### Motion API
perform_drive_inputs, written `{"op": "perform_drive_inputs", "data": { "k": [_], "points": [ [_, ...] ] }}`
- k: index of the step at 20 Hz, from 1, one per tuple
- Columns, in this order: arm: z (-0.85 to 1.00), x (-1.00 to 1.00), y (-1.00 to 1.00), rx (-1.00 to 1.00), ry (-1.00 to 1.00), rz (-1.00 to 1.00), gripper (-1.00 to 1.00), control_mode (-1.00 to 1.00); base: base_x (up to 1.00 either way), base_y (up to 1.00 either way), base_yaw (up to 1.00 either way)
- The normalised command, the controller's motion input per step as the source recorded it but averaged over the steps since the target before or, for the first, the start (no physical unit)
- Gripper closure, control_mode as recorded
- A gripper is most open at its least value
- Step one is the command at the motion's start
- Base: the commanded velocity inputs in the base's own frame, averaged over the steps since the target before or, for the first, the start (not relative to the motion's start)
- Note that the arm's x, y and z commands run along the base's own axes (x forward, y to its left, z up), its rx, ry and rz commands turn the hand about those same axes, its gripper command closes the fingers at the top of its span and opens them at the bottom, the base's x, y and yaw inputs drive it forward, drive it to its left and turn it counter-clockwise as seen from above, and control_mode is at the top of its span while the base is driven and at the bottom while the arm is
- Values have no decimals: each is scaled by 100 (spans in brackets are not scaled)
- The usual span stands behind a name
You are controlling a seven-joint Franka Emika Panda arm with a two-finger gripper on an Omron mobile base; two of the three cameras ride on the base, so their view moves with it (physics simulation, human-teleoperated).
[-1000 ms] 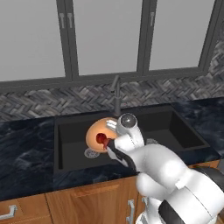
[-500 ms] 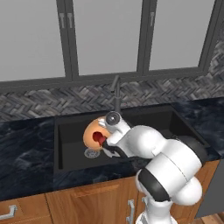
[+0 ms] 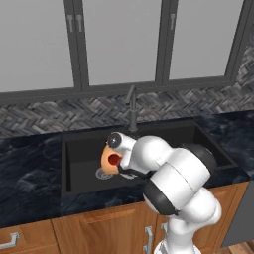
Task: Dump the bell pepper and peach from the bowl so the bowl can be washed. Place the bowl in the sink after clearing the leftovers.
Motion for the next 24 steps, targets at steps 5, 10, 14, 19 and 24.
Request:
{"op": "perform_drive_inputs", "data": {
  "k": [5,10,14,19,24],
  "points": [
    [-32,6,3,-31,11,0,100,-100,0,0,0],
    [-11,21,7,-14,4,-1,100,-100,0,0,0],
    [-6,12,42,-19,2,0,100,-100,0,0,0],
    [-7,7,40,-25,4,0,100,-100,0,0,0],
    [-1,0,36,-15,0,0,100,-100,0,0,0]
  ]
}}
